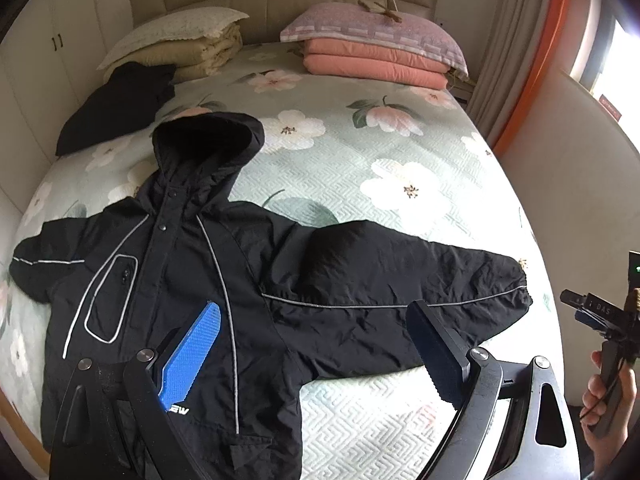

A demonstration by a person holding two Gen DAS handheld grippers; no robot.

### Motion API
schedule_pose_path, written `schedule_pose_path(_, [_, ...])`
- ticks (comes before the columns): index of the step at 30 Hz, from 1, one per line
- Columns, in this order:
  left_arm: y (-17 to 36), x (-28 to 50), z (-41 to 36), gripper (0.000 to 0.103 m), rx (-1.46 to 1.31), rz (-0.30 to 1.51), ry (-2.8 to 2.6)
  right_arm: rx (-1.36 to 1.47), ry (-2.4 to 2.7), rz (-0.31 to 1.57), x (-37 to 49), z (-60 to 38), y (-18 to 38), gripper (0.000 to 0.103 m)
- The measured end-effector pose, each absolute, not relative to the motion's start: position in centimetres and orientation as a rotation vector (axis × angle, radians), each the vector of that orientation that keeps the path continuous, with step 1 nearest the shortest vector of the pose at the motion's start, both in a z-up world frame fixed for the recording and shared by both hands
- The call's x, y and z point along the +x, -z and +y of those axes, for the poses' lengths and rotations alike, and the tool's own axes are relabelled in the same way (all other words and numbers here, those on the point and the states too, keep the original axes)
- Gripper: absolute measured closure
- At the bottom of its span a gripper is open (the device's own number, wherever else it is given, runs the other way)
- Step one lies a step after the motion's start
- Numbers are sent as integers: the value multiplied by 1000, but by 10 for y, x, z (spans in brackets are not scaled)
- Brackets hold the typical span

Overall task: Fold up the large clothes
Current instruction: 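Grasp the elastic sleeve cuff with the right tool, then lift the sleeve with the right tool and lay it across the jacket body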

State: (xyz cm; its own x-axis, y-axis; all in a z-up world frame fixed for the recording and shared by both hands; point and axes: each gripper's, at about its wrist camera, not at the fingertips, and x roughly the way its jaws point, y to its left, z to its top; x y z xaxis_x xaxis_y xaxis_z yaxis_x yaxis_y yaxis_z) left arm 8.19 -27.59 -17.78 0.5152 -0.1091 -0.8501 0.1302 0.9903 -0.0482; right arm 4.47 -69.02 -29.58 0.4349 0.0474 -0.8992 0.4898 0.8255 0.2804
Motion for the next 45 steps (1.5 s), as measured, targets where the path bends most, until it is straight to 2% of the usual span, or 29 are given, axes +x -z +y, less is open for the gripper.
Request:
schedule_pose_path(3, [206,90,-279,9,41,1020,146,633,294,1097,58,-710,339,15])
schedule_pose_path(5, [220,94,-282,9,62,1020,143,682,292,1099,64,-720,363,21])
schedule_pose_path(10, [247,104,-282,9,63,1044,133,845,237,1065,73,-733,402,25])
schedule_pose_path(12, [254,106,-280,9,61,1050,124,920,204,1062,76,-734,414,38])
schedule_pose_path(14, [257,107,-279,9,60,1056,119,940,205,1063,77,-730,420,58])
schedule_pose_path(17, [261,107,-274,9,63,1065,113,883,236,1057,78,-721,417,71])
schedule_pose_path(19, [262,106,-267,9,67,1060,109,822,262,1047,79,-708,408,76])
schedule_pose_path(25, [262,104,-220,9,36,1061,86,528,377,1110,92,-658,390,82])
schedule_pose_path(30, [256,105,-158,9,-18,1051,102,320,370,986,89,-588,306,83])
schedule_pose_path(34, [242,113,-93,9,-63,1033,121,203,289,926,105,-485,254,83])
schedule_pose_path(38, [227,123,-27,9,-70,1016,122,105,172,882,127,-359,227,83])
schedule_pose_path(45, [205,139,94,9,-45,967,55,-28,-37,899,176,-144,239,83])
